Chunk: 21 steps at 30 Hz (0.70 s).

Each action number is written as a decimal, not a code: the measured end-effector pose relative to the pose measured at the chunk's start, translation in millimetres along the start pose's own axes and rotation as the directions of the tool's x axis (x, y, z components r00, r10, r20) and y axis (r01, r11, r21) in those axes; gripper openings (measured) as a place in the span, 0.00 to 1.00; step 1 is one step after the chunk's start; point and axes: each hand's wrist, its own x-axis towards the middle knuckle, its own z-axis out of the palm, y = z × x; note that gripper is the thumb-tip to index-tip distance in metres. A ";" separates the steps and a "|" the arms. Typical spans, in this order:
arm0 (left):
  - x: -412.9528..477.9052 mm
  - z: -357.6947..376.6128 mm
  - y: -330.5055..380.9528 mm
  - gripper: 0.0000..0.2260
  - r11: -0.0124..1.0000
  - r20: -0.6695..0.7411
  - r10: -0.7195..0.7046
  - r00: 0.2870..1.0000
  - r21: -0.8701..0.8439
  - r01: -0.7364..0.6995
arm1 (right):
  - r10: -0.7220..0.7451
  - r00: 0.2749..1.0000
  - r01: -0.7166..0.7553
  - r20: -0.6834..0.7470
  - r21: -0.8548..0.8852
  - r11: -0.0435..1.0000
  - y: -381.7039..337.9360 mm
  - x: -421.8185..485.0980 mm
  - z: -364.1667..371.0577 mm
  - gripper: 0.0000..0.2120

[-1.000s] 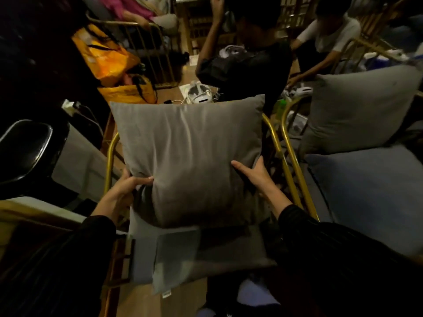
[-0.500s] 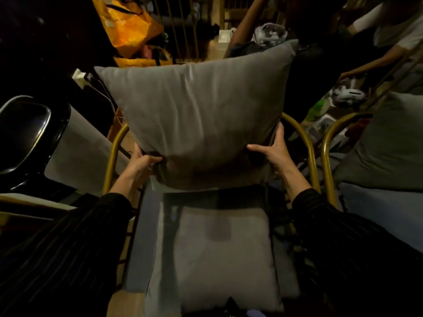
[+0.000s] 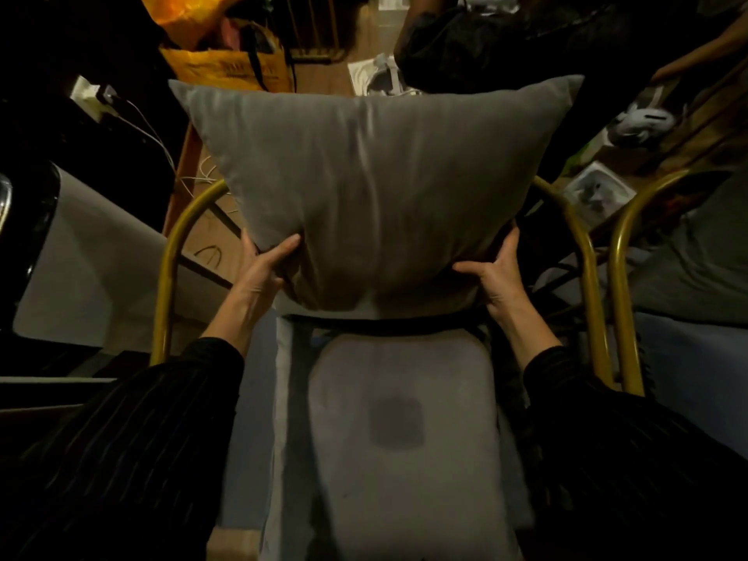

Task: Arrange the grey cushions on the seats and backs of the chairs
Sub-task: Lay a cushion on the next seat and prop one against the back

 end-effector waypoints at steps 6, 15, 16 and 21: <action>9.2 -14.2 -14.2 0.43 0.999 0.050 -0.047 0.998 0.028 0.045 | 0.026 1.000 -0.026 0.002 -0.035 0.999 20.0 -1.6 7.9 0.52; 21.3 -16.4 -32.5 0.41 0.994 -0.088 -0.062 0.994 0.087 0.070 | 0.039 0.998 -0.040 -0.044 -0.040 0.998 29.5 0.4 21.8 0.49; 21.7 -13.9 -29.1 0.37 0.995 -0.114 -0.022 0.993 0.092 0.033 | 0.017 0.997 -0.022 -0.079 -0.062 0.998 28.2 -1.2 24.0 0.48; 36.1 -11.8 -31.5 0.47 0.987 -0.107 0.035 0.994 0.160 -0.017 | -0.004 0.992 -0.019 -0.126 -0.180 0.983 32.2 0.8 32.6 0.57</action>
